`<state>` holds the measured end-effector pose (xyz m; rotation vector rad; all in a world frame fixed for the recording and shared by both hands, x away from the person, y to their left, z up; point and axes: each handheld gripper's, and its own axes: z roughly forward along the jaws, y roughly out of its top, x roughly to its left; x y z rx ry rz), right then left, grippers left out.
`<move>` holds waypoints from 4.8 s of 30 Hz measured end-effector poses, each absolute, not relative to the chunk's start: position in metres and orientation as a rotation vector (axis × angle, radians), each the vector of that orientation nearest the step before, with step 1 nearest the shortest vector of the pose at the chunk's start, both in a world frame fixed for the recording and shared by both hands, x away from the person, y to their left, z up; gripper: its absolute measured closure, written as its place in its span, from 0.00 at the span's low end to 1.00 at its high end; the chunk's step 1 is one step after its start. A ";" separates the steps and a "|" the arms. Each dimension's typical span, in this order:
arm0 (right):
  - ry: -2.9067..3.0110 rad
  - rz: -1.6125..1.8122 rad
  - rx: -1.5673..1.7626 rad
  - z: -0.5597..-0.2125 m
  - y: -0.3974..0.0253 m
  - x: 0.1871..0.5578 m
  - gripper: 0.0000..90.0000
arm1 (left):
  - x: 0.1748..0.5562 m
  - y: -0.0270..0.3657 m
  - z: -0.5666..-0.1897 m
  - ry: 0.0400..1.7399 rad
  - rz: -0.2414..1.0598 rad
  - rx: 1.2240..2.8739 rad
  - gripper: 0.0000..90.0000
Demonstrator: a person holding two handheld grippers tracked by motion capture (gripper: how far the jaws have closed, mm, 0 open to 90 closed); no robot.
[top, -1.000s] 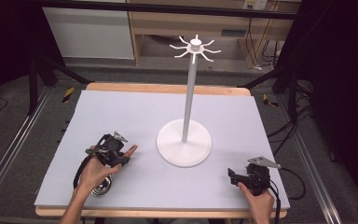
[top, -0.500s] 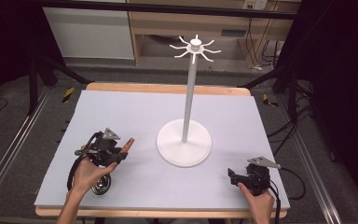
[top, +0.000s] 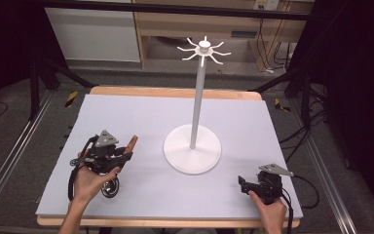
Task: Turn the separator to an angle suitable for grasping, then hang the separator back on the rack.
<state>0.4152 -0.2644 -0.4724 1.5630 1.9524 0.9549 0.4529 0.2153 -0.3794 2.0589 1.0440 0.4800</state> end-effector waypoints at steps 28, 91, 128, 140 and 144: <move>1.952 0.947 1.557 -0.473 -0.265 0.416 0.13 | 0.426 0.228 -0.344 0.941 0.582 1.715 0.75; 1.946 0.959 1.564 -0.473 -0.264 0.414 0.13 | 0.441 0.166 -0.249 0.733 0.595 1.605 0.75; 1.944 0.966 1.552 -0.473 -0.265 0.414 0.13 | 0.456 0.138 -0.210 0.664 0.591 1.610 0.75; 1.944 0.967 1.553 -0.472 -0.265 0.414 0.13 | 0.459 0.128 -0.200 0.651 0.599 1.611 0.75; 1.943 0.969 1.554 -0.472 -0.265 0.414 0.13 | 0.461 0.125 -0.196 0.648 0.602 1.614 0.75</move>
